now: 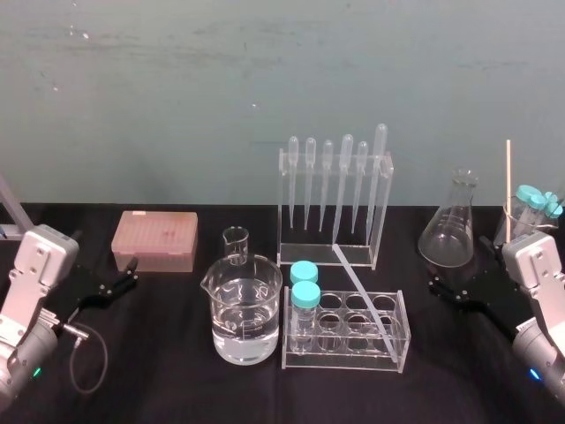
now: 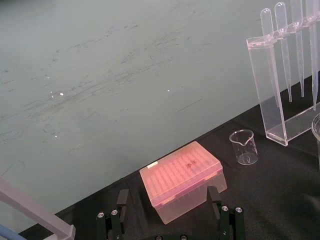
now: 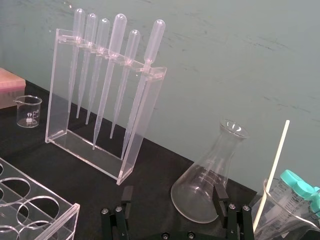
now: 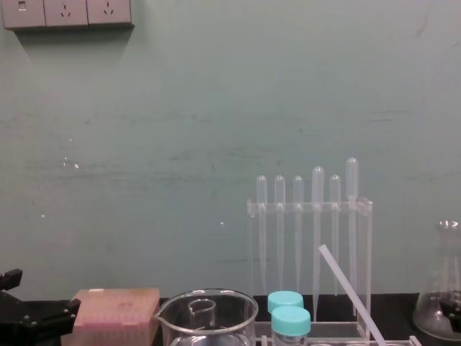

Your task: Pick up the stirring rod with one hand, then place it down.

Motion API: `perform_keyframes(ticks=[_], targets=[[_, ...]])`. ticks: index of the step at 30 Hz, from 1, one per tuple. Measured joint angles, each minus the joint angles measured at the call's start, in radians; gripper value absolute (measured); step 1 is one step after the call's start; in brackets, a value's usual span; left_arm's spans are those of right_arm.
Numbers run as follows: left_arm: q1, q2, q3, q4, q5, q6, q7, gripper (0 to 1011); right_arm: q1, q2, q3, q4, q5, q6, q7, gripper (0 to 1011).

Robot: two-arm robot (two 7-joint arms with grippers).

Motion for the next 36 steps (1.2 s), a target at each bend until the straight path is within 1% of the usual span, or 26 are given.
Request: perform_keyframes(ticks=[36], targets=[[0.000, 0.000, 0.000, 0.000, 0.000, 0.000, 0.000, 1000, 0.000, 0.000, 0.000, 0.000, 0.000, 0.000, 0.000, 1003]])
